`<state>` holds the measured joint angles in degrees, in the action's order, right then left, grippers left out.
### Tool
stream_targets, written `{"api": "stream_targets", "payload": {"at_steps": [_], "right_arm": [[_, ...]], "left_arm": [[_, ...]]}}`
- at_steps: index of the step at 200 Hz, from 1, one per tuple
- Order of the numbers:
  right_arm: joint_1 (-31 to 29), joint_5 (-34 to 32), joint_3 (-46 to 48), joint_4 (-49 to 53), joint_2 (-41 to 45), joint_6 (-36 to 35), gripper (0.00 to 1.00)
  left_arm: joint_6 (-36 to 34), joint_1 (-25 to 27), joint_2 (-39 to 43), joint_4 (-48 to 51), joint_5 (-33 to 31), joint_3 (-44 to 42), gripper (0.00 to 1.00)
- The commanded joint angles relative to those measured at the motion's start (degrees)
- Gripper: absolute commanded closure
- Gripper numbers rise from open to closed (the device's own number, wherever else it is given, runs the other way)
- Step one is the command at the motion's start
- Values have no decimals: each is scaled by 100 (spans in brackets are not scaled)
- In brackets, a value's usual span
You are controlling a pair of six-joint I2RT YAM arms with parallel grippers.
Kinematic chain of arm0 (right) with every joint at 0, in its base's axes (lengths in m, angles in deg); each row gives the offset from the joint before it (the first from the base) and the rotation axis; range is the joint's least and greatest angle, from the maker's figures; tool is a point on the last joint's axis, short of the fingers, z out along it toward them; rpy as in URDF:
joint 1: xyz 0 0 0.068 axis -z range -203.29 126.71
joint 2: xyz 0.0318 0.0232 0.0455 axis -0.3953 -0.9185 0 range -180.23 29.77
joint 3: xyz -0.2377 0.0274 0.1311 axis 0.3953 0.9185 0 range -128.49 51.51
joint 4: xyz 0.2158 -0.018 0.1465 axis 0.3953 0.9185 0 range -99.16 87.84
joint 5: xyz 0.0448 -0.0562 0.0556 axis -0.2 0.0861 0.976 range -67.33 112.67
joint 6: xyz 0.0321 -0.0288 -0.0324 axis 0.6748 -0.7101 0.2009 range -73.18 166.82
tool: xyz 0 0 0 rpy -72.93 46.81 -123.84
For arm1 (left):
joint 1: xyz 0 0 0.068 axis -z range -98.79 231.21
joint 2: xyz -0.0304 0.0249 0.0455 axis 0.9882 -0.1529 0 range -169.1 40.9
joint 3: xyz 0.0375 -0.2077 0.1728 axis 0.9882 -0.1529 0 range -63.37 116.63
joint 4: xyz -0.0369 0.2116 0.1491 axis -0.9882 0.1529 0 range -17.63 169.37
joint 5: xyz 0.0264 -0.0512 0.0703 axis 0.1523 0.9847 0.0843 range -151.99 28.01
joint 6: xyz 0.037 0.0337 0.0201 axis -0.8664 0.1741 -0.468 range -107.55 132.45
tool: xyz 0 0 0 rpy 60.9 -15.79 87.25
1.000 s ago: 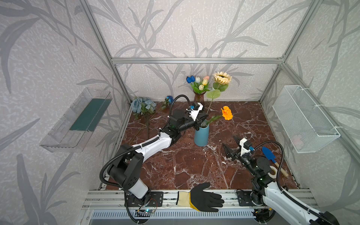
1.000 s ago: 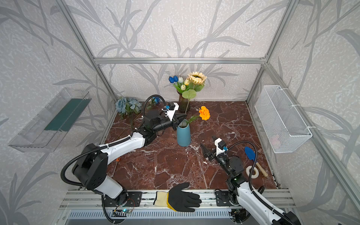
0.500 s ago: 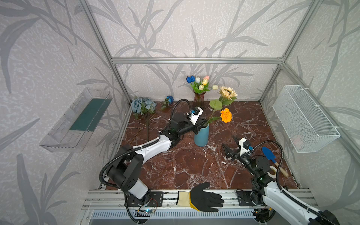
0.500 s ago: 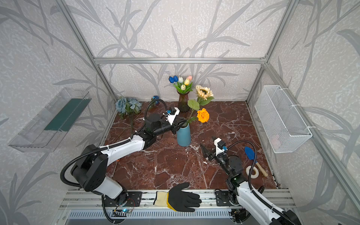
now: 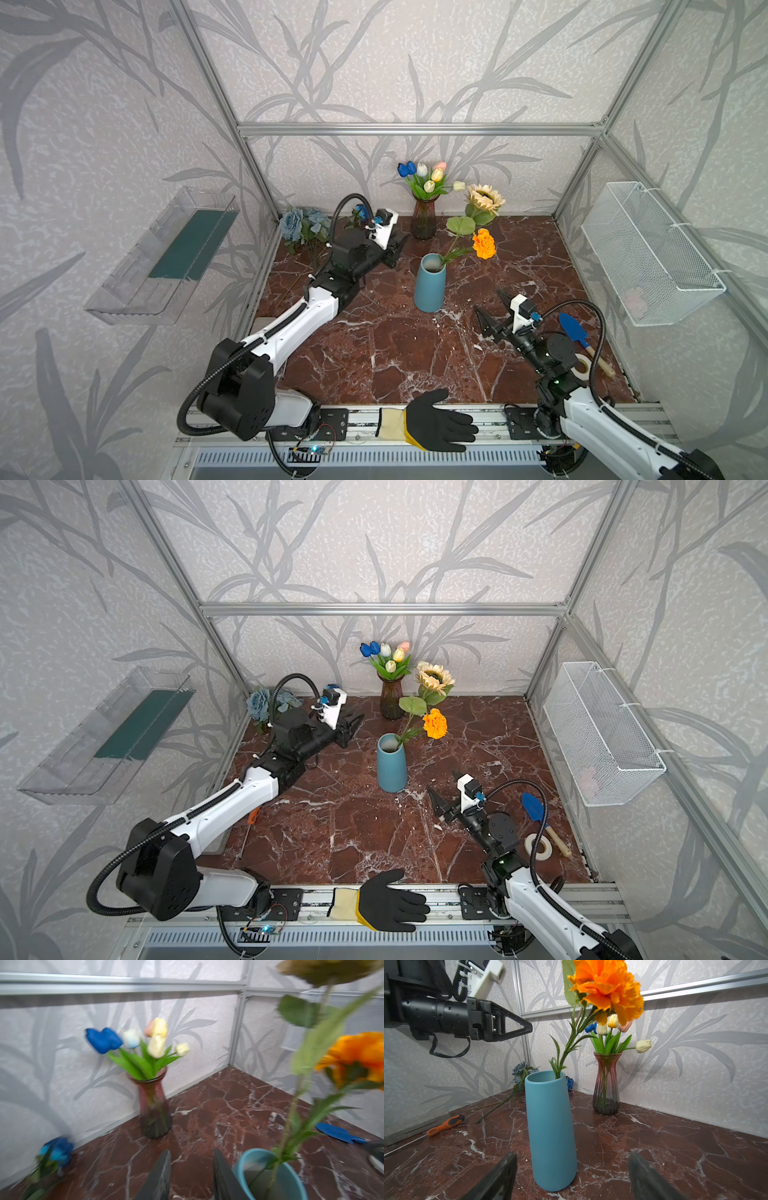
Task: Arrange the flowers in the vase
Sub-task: 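Move the left gripper back to the flower pile, then grasp the bundle of pale blue rose stems with the left gripper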
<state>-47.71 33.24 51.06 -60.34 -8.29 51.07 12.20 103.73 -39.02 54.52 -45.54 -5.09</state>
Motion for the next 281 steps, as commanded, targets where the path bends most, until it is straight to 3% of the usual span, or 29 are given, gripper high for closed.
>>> {"api": "stream_targets", "payload": {"at_steps": [1, 20, 33, 53, 82, 109, 150, 215, 263, 281], "right_arm": [[-27, 42, 60, -165, 70, -44, 16], [-27, 35, 60, -153, 66, -49, 15], [-28, 43, 62, -158, 77, -47, 16], [-31, 191, 45, -156, 80, -71, 16], [-83, 835, -108, -150, -77, -236, 16], [-219, 884, -180, -225, -324, -338, 16], [-221, 855, -175, -262, -339, -302, 16], [-234, 763, -145, -130, -114, -333, 16], [-238, 736, -148, -179, -192, -311, 16], [-239, 720, -140, -196, -218, -311, 16]], "left_arm": [[469, -569, -359, 1331, -1154, 521, 65], [760, -1061, -946, 2762, -2177, 1255, 64], [1050, -1381, -1358, 3490, -2620, 1685, 65], [957, -1734, -1893, 4076, -2975, 2032, 63], [1081, -2262, -2674, 4923, -2835, 2673, 56], [1038, -2630, -3250, 5230, -2445, 3106, 53], [831, -2727, -4297, 5991, -2341, 4134, 52], [816, -2851, -4891, 6085, -2288, 4477, 52], [793, -2881, -4967, 6015, -2280, 4431, 68], [790, -2879, -4954, 6019, -2294, 4420, 79]]}}
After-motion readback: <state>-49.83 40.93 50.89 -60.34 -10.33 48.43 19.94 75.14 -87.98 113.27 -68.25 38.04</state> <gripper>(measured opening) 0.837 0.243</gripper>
